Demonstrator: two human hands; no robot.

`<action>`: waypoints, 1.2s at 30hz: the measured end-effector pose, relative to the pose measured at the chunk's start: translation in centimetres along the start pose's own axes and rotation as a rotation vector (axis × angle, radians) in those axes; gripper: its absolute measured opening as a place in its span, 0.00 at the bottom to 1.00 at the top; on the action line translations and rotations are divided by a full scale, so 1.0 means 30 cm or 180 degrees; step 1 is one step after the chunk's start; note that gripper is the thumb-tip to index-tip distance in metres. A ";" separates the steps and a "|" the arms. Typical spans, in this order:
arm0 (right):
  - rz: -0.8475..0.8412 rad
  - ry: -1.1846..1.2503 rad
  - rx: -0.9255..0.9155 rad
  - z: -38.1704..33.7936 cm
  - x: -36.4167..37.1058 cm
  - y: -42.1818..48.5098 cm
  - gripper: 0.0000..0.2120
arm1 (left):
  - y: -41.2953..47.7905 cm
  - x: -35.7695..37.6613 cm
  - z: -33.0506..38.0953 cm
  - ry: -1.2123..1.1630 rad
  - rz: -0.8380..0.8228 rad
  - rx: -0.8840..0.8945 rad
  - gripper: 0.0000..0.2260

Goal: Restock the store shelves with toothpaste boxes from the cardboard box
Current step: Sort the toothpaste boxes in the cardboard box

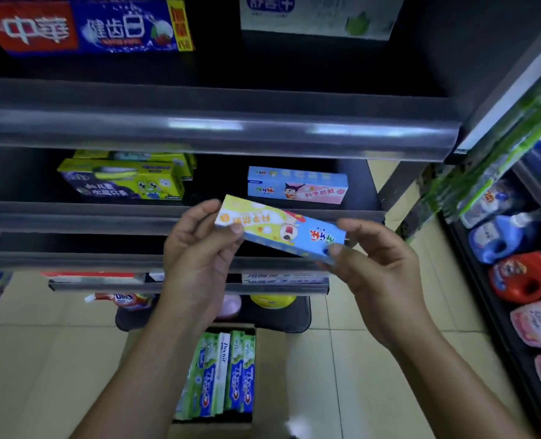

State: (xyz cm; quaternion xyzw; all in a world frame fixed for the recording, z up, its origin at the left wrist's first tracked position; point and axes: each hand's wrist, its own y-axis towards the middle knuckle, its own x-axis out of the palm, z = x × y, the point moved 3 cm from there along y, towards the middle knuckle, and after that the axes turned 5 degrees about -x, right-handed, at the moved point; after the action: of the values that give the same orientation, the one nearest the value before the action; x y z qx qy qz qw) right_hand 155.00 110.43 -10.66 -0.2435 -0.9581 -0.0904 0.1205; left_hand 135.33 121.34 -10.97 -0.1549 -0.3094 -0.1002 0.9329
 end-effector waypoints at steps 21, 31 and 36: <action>-0.0726 -0.0259 -0.1029 0.034 0.095 0.118 0.16 | 0.098 0.006 0.027 0.1853 -0.1253 0.1097 0.16; -0.0090 0.0169 -0.1944 0.012 0.045 0.181 0.10 | 0.175 -0.008 0.085 0.1857 -0.0833 0.1931 0.09; 0.0372 -0.1300 -0.2552 -0.044 0.017 0.257 0.06 | 0.286 0.059 0.141 0.3252 -0.0270 0.2488 0.12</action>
State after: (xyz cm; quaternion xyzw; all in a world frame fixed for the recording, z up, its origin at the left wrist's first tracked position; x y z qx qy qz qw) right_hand 158.56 117.04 -8.38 -0.3375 -0.8362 -0.3975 -0.1699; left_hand 136.84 130.66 -8.63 0.2760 0.1543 -0.0780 0.9455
